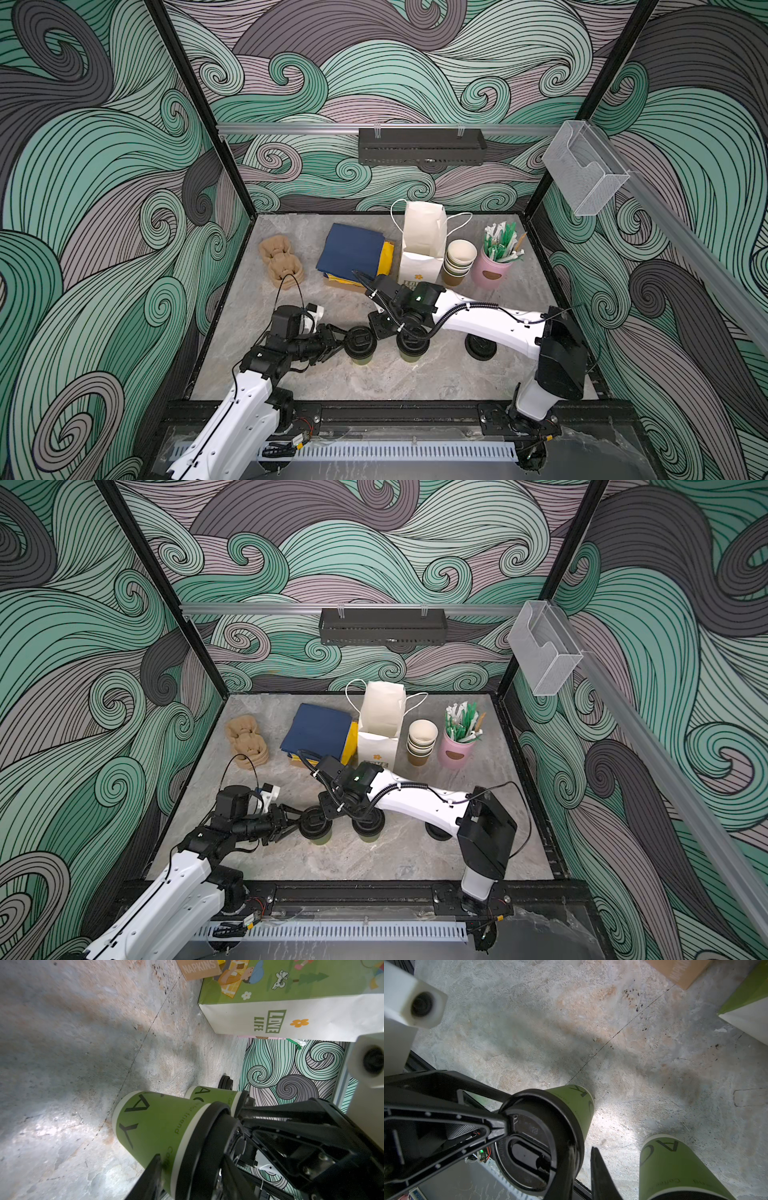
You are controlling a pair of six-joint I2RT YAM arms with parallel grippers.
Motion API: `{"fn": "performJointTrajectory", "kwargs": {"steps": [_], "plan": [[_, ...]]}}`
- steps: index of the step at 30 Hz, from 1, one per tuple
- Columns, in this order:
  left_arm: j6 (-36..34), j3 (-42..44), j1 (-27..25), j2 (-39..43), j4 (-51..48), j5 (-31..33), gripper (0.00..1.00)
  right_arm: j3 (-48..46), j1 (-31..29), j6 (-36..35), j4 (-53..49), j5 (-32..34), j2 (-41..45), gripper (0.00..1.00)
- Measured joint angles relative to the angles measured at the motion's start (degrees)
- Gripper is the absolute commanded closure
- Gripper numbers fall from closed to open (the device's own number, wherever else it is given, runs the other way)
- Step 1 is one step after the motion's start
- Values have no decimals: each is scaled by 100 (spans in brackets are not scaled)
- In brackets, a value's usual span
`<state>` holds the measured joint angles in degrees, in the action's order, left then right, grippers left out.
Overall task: Pack the takeout coffee
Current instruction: 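Keep pressing the lid rim with the right gripper while the left holds the cup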
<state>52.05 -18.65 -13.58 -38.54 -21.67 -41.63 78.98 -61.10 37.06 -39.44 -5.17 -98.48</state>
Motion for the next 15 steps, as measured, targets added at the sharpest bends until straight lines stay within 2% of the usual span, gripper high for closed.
{"fn": "performJointTrajectory", "kwargs": {"steps": [15], "plan": [[-4, -2, 0, 0, -7, -2, 55, -85, 2, 83, 103, -129, -118, 89]]}}
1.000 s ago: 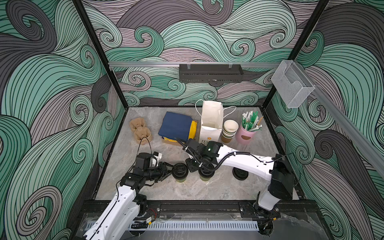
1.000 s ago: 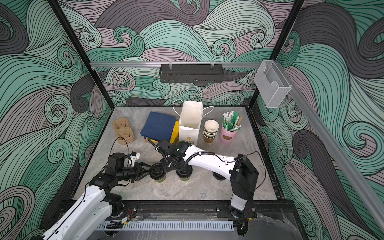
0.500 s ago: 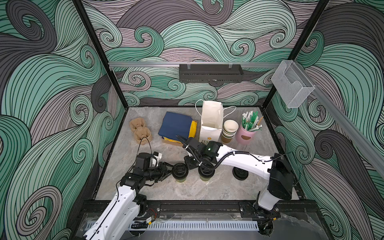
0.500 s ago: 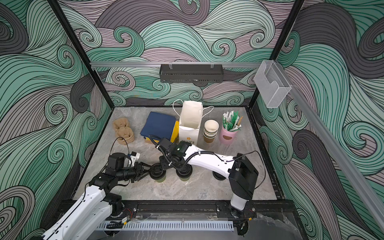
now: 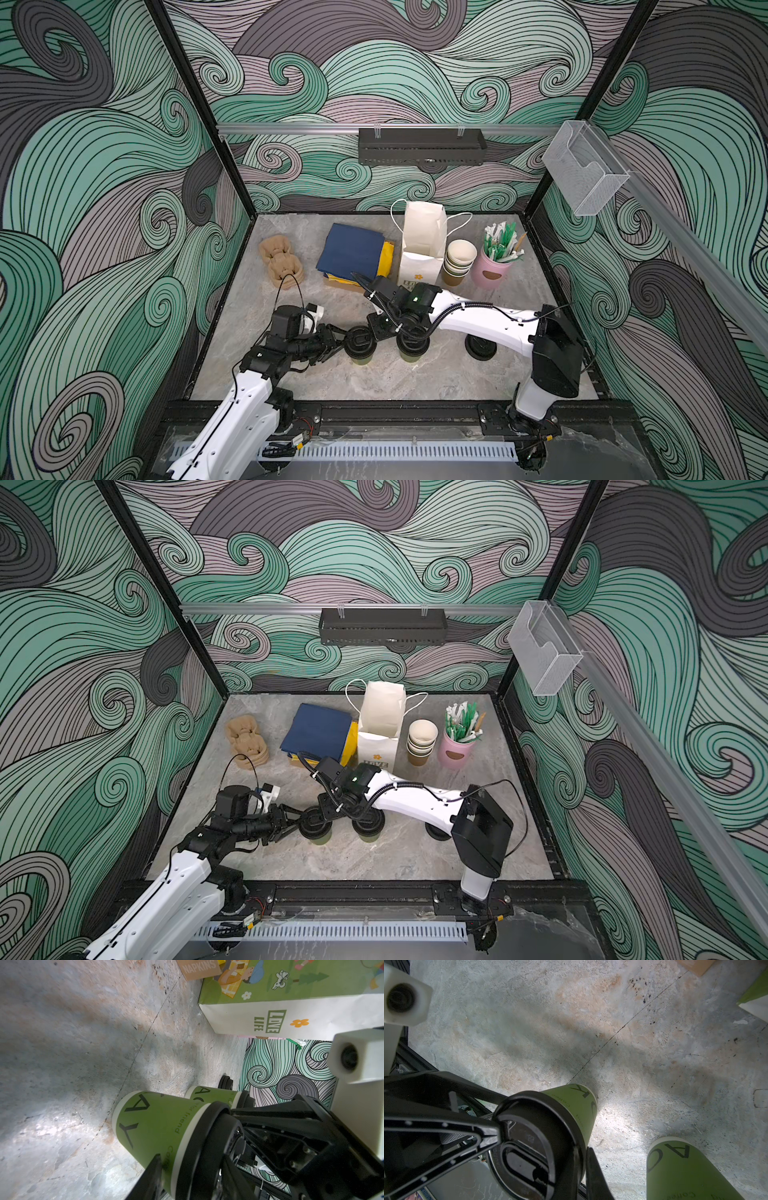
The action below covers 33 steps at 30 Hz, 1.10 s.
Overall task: Pack the takeout coffee
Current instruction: 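Keep pressing the lid rim with the right gripper while the left holds the cup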
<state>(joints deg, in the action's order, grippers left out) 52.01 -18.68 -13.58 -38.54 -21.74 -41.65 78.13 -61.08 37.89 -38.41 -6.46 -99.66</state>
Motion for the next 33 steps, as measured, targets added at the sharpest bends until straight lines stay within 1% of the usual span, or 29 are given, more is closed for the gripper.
{"fn": "performJointTrajectory", "kwargs": {"steps": [7, 16, 22, 27, 30, 32, 33], "plan": [[-4, -15, 2, -28, 7, 4, 56, -133, -2, 9, 129, -33, 37, 92], [-4, -28, 2, -35, 2, 7, 56, -214, 2, 17, 214, -37, 105, 91], [-4, -28, 0, -22, -17, 4, 56, 13, -9, -125, -127, 46, 98, 82], [-4, -28, 0, -20, -31, 4, 56, 188, -13, -278, -284, 173, 181, 70], [-4, -28, 0, -20, -42, 7, 53, 186, -13, -332, -295, 175, 304, 62], [-9, -52, 0, -20, -105, 31, 47, 175, -13, -348, -258, 133, 356, 55], [-9, -92, 0, -17, -166, 39, 45, 164, -13, -372, -223, 101, 369, 53]]}}
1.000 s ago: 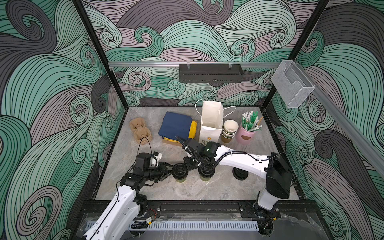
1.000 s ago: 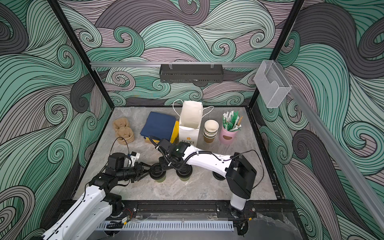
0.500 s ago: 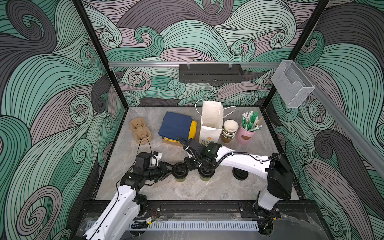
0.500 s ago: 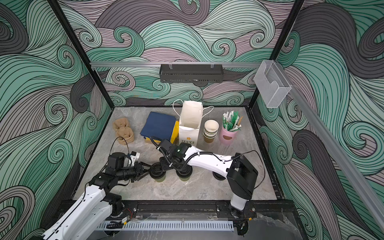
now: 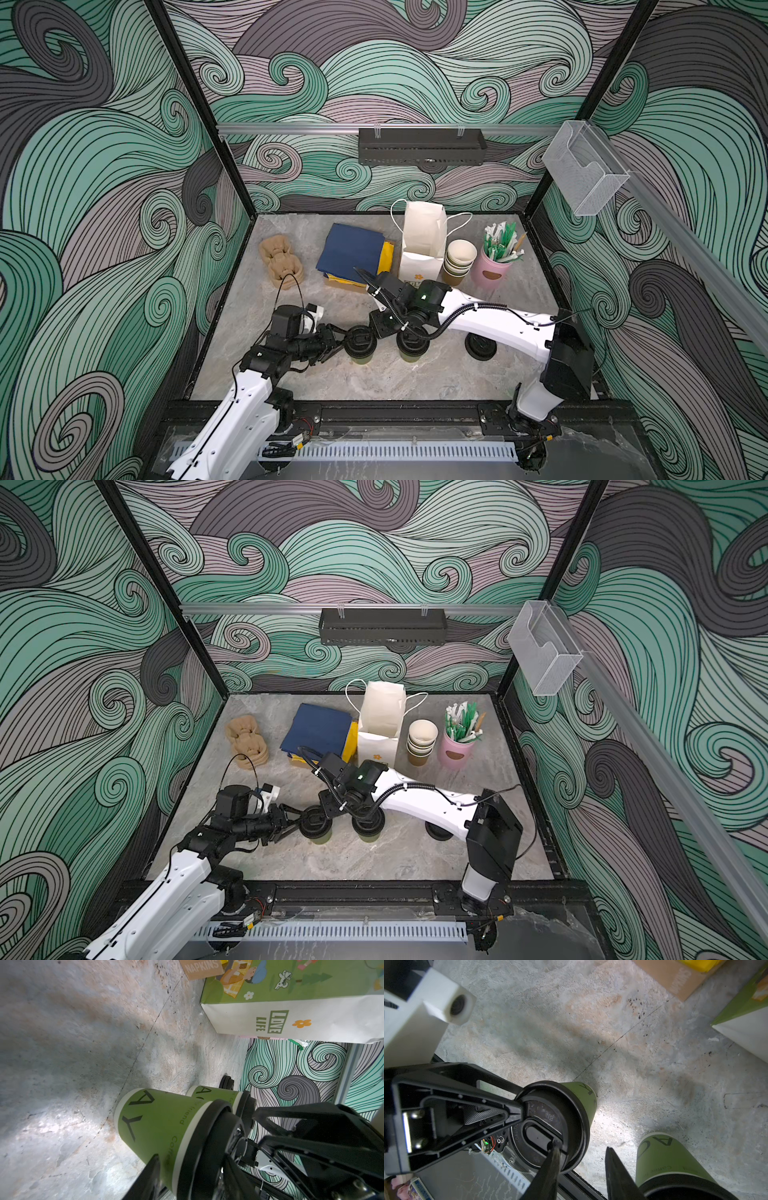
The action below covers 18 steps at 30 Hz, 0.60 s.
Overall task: Pack the takeout coffee
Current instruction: 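Keep pressing the lid rim with the right gripper while the left holds the cup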
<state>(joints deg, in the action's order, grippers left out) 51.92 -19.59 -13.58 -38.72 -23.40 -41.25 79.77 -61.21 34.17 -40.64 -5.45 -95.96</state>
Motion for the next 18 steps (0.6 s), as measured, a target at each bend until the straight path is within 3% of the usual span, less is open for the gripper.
{"fn": "performJointTrajectory", "kwargs": {"steps": [9, 18], "plan": [[20, -638, 0, 76, -155, 133, 37, -164, 0, -129, 232, -358, -7, 43], [-444, -1390, 0, 422, -1681, 870, 43, -212, 0, -131, 317, -389, -33, 40]]}}
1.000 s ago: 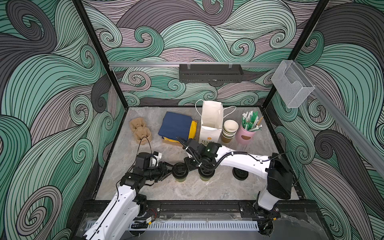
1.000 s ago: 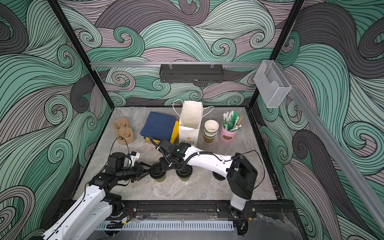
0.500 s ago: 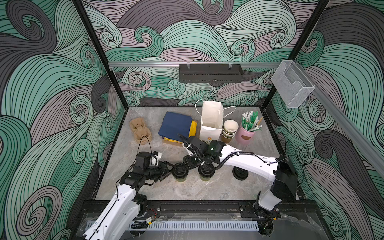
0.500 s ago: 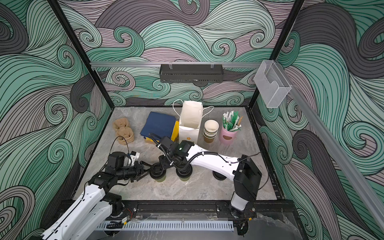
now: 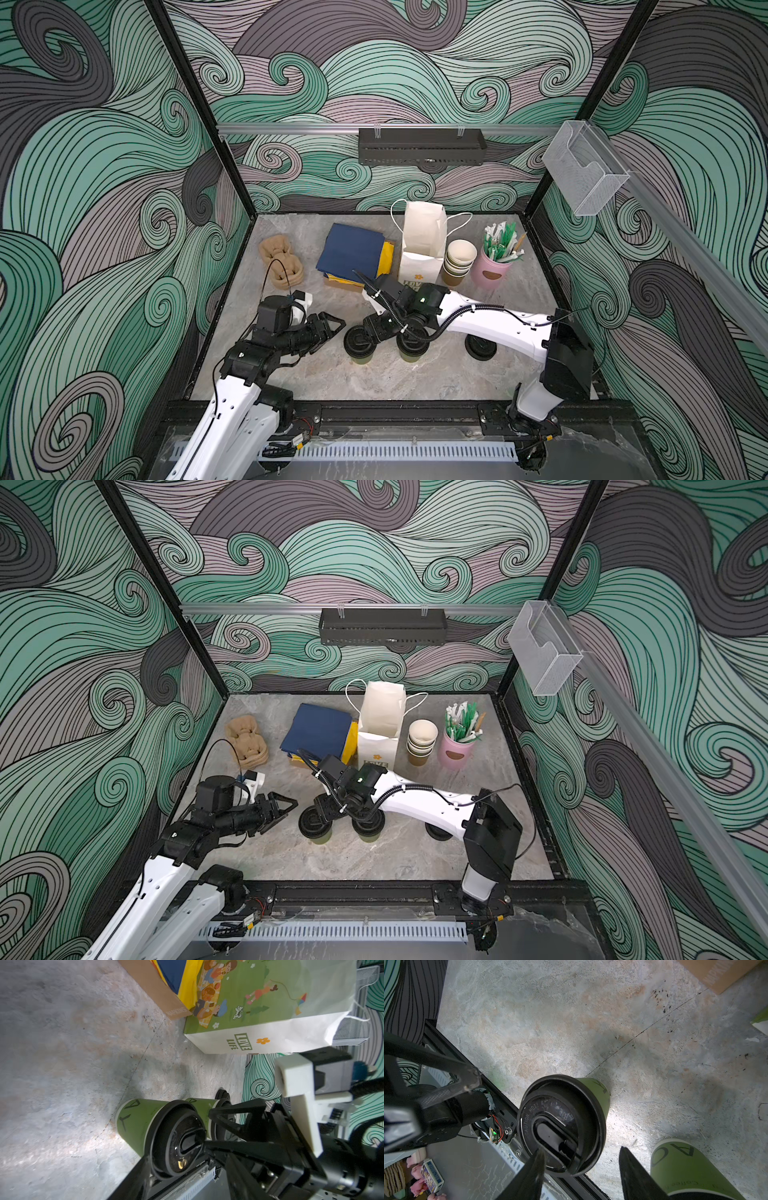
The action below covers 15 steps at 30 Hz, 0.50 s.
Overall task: Pack the takeout coffee
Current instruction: 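Keep pressing the lid rim with the right gripper while the left holds the cup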
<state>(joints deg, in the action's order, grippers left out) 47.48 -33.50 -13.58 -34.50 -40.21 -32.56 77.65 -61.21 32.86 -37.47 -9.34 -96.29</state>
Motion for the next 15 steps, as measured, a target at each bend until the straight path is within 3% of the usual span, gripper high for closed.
{"fn": "performJointTrajectory", "kwargs": {"steps": [4, 15], "plan": [[-59, 127, -164, -39, -407, 66, 54, 0, -2, -15, 2, -13, -13, 40], [289, 417, -962, -216, -326, 363, 63, 0, 0, -83, 22, -35, -15, 40]]}}
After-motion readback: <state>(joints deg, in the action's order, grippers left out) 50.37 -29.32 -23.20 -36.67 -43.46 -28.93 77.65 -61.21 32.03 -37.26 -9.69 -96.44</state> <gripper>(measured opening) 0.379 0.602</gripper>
